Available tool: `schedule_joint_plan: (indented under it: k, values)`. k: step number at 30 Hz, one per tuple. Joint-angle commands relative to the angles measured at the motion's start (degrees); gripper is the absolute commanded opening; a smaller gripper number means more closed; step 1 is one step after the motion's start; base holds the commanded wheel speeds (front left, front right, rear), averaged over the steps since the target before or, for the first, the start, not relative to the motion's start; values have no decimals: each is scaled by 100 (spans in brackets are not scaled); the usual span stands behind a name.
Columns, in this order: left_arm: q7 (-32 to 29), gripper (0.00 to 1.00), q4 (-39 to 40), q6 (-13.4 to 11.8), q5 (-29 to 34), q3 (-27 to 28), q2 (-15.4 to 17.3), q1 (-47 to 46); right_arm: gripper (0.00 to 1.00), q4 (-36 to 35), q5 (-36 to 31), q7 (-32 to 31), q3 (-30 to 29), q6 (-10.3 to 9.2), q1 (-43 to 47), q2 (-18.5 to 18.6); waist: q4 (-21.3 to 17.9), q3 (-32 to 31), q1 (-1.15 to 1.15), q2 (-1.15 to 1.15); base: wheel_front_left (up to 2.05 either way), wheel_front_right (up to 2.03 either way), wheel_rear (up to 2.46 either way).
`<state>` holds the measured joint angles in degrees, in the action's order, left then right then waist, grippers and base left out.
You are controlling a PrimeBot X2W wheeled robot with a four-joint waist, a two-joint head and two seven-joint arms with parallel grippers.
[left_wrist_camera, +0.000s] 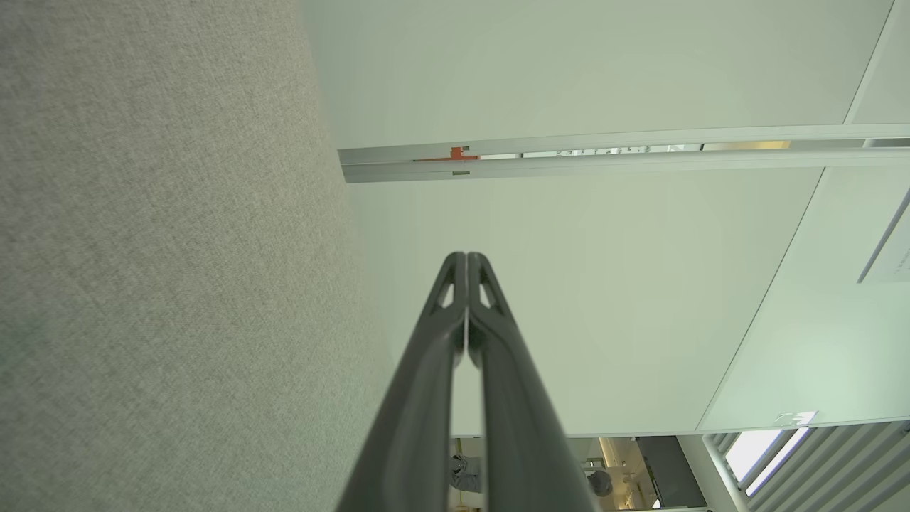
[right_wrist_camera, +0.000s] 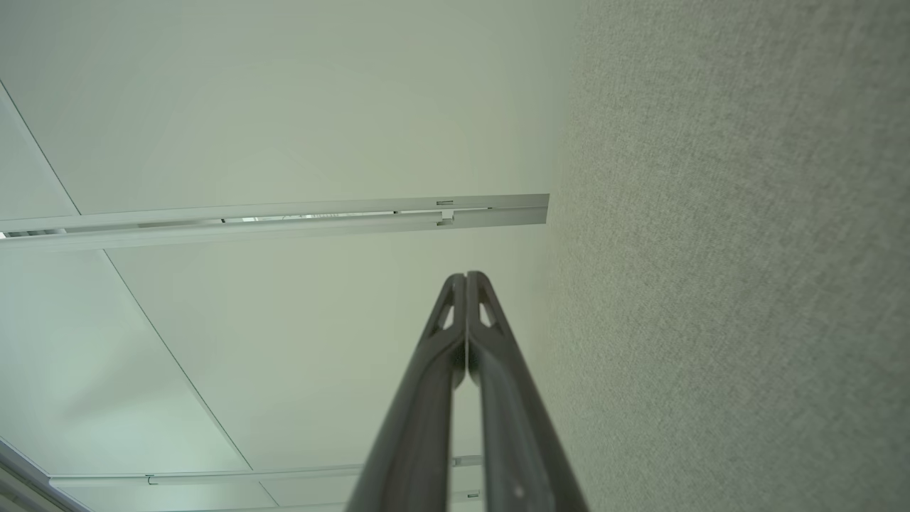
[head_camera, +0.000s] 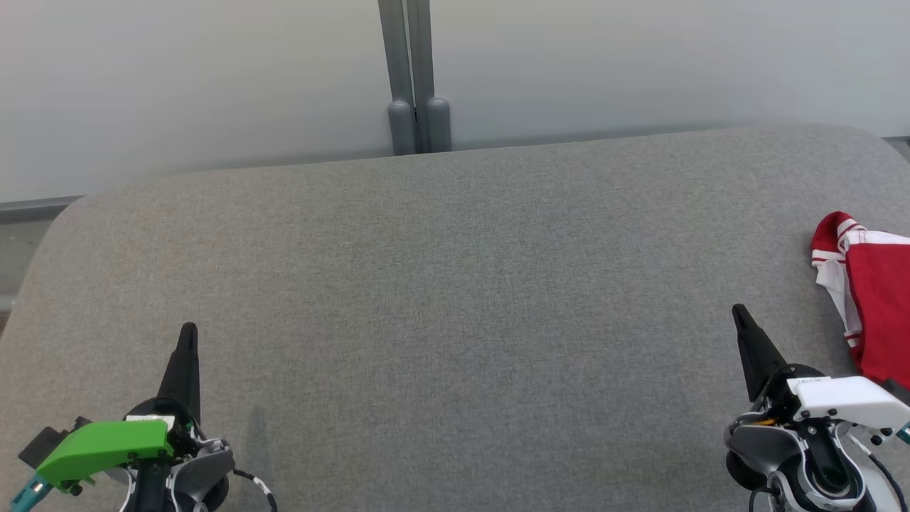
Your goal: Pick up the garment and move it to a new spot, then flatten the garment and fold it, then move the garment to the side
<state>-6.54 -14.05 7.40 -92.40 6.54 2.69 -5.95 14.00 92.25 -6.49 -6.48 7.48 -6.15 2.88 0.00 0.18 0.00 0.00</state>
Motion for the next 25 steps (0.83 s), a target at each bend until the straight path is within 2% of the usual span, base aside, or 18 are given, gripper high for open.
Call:
schedule_joint_plan:
  k: [1, 25]
  values:
    - [-24, 0, -6, 28, 4, 17, 39, -73, 0, 11, 30, -27, -14, 2, -28, 0, 0, 0, 0, 0, 0, 0, 0]
    - [-25, 0, -6, 28, 5, 18, 38, -73, 0, 11, 27, -30, -16, 2, -28, -2, 0, 0, 0, 0, 0, 0, 0]
